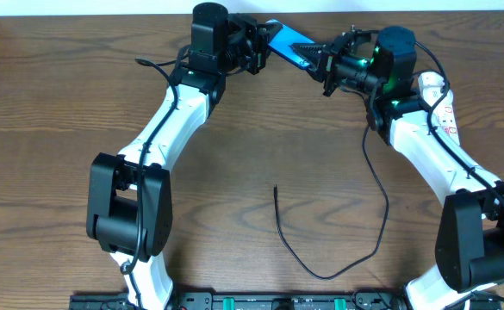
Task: Plug charger to phone and switch on socket
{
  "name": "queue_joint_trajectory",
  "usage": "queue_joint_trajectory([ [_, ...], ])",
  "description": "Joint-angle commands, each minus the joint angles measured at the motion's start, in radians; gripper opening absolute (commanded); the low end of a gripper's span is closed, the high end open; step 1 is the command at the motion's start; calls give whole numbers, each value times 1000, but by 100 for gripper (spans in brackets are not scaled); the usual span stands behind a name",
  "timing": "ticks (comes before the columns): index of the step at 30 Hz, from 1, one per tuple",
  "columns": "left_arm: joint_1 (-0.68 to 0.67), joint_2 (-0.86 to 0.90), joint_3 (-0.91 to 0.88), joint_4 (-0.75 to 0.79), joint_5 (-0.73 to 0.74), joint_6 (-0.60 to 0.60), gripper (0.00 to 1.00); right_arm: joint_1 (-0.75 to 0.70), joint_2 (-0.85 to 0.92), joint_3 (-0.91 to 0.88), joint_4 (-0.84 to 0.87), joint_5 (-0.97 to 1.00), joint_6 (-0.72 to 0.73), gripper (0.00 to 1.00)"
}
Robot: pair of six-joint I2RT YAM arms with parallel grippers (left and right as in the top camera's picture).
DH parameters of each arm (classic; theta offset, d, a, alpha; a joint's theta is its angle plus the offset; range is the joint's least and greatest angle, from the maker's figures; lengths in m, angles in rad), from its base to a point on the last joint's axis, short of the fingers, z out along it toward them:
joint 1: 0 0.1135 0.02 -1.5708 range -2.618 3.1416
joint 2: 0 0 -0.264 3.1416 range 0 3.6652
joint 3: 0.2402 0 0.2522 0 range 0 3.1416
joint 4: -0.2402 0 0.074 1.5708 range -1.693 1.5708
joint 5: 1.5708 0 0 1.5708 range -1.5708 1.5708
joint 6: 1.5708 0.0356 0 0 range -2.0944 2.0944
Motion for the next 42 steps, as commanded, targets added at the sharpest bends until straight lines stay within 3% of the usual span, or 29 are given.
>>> queue_joint_trajectory([
  [1,0,-27,23,-2,12,2,8,22,-5,18,17,-37,-22,5],
  [2,0,-27,23,-2,12,2,8,22,-5,18,17,-42,-30,24],
  [3,0,-27,23,-2,12,2,7,22,-5,18,21,-45,-47,52],
  [4,0,-27,23,-2,12,2,8,21,-5,18,34,-48,-73,73],
  [5,0,-27,23,-2,12,2,8,19,-5,18,50,-54,-109,99],
  [13,44,-27,23,-2,40,30,7,-42,-5,18,231,-174,-253,99],
  [23,245,-27,23,-2,481,43,7,-205,-5,18,292,-399,-306,99],
  [30,344,-27,23,-2,811,333,7,-220,-5,18,277,-539,-438,99],
  [35,344,-27,23,-2,947,474,7,-183,-5,18,117,-552,-580,99],
  [42,343,-27,22,-2,992,528,7,-96,-5,18,-401,-332,-938,99],
])
